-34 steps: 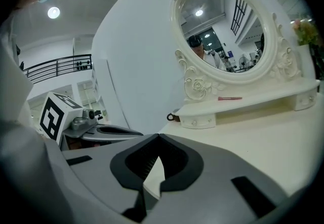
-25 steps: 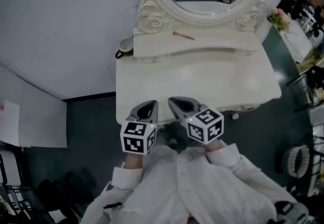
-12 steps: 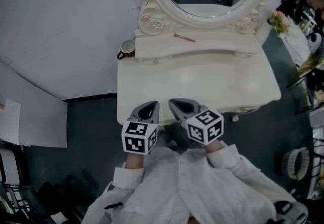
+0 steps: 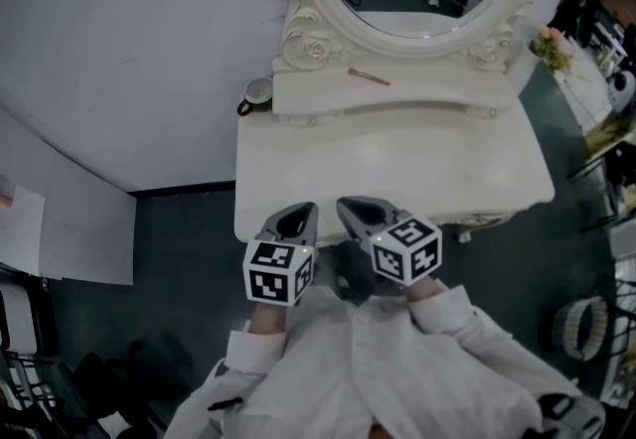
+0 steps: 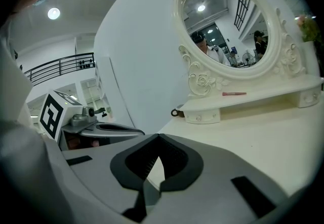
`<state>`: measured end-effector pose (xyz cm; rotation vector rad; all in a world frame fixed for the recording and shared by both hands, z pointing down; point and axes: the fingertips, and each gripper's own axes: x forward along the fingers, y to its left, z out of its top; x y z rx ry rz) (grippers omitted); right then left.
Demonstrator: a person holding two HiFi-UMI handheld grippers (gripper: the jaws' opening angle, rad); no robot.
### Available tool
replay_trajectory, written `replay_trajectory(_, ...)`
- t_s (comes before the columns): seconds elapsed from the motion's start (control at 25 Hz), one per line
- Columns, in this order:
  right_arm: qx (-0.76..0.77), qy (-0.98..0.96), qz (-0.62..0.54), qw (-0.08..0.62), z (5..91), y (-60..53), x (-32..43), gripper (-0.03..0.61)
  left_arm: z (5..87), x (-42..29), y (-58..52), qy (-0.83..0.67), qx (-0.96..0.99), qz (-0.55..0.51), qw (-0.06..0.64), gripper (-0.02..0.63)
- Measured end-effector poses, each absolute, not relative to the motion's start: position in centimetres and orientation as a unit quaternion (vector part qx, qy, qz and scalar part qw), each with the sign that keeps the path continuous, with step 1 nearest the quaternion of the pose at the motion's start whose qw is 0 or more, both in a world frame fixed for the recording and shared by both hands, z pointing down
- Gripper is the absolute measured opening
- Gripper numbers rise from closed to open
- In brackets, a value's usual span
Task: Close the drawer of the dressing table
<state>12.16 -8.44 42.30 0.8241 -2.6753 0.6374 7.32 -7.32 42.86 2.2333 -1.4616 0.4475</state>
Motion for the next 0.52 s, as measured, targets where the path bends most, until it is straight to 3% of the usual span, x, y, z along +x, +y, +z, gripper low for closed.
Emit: replay_trajectory(0.52,0.285,-0.923,0.219,0.14,42.53,-7.98,12.18,0.006,43.24,6.77,-6.77,-0.53,0.802,0.162,0.223,0.008)
